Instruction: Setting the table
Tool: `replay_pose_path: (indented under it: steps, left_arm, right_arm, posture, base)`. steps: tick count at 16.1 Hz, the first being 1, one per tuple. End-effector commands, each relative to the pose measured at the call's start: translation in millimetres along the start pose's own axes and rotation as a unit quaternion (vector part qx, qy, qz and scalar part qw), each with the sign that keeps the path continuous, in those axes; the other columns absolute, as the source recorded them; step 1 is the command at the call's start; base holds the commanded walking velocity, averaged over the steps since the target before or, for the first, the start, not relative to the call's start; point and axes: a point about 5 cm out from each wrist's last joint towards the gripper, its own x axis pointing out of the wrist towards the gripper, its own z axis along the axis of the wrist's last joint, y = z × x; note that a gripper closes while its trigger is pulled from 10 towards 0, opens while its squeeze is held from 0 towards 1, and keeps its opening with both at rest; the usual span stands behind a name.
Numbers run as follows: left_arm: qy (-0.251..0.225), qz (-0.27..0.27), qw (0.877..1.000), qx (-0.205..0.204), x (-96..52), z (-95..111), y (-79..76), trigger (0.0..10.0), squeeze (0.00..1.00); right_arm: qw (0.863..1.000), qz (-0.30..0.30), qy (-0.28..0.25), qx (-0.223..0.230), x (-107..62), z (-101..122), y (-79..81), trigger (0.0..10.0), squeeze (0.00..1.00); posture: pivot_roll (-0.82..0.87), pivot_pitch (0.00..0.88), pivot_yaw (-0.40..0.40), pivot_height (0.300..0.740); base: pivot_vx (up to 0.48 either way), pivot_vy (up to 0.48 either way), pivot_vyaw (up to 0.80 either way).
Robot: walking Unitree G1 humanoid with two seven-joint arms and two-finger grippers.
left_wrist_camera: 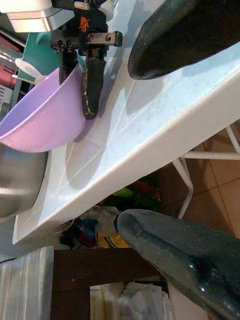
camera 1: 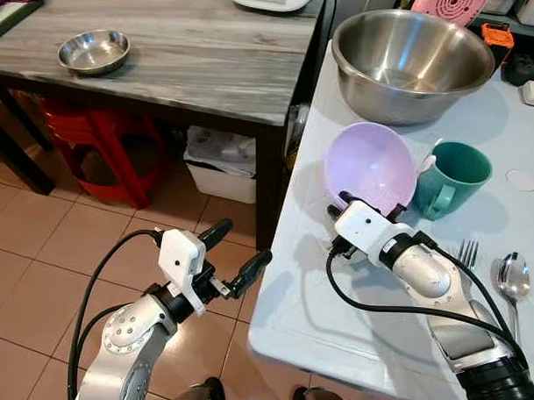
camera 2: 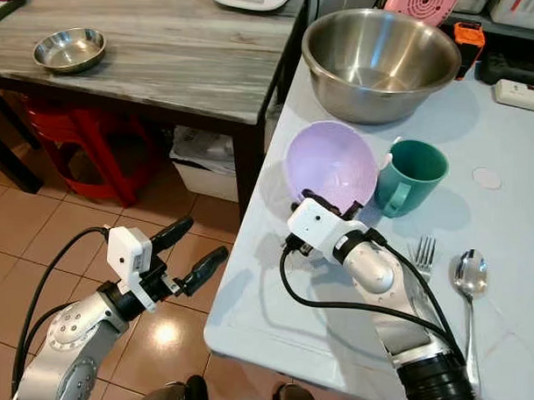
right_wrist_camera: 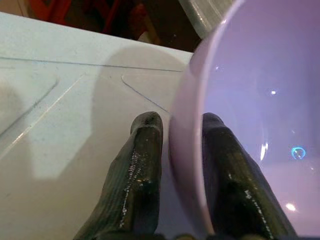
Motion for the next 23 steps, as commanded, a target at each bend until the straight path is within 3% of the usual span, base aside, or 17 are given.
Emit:
replay_pose_path:
  steps: [1,6,8,10,11,13,18,23]
  left_arm:
    - [0.008,0.004,1.000,0.007,-3.0,-2,1.5,10.0,0.00]
    - [0.005,0.024,1.000,0.016,-3.4,-2,6.1,10.0,0.00]
    - [0.002,0.051,0.998,0.023,-2.6,-2,14.5,10.0,0.00]
    - [0.002,0.095,0.995,0.026,-2.1,0,25.8,10.0,0.00]
    - [0.007,0.147,0.989,0.024,-1.0,1,37.8,10.0,0.00]
    - [0.002,0.186,0.982,0.022,1.1,5,47.3,10.0,0.00]
    - [-0.018,0.212,0.977,0.019,7.0,13,57.9,10.0,0.00]
    - [-0.024,0.210,0.977,0.024,10.4,16,57.8,10.0,0.00]
  right_arm:
    - [1.000,0.004,-0.001,0.000,-0.2,-1,3.9,0.0,0.00]
    - [1.000,-0.023,-0.015,0.005,0.2,2,1.4,0.0,0.00]
    - [0.998,-0.047,-0.032,0.010,1.6,8,-3.7,0.0,0.00]
    - [0.996,-0.069,-0.050,0.021,0.9,15,-8.3,0.0,0.00]
    - [0.993,-0.095,-0.064,0.038,-1.0,21,-13.4,0.2,0.00]
    - [0.985,-0.134,-0.070,0.081,-3.8,25,-19.1,10.0,0.00]
    - [0.966,-0.184,-0.065,0.168,-12.4,25,-10.9,10.0,0.00]
    - [0.964,-0.184,-0.069,0.181,-11.6,28,-6.1,10.0,0.00]
  posture:
    - [-0.15,0.208,0.020,0.740]
    - [-0.15,0.194,0.017,0.740]
    - [-0.16,0.192,0.017,0.740]
    - [-0.16,0.190,0.018,0.740]
    - [-0.16,0.190,0.018,0.740]
    - [-0.16,0.186,0.020,0.740]
    - [-0.16,0.179,0.026,0.740]
    - [-0.16,0.172,0.028,0.740]
  base:
    - [0.000,0.000,0.00]
    - [0.000,0.000,0.00]
    - [0.000,0.000,0.00]
    - [0.000,0.000,0.00]
    - [0.000,0.000,0.00]
    - [0.000,0.000,0.00]
    - [0.000,0.000,-0.26]
    - [0.000,0.342,-0.68]
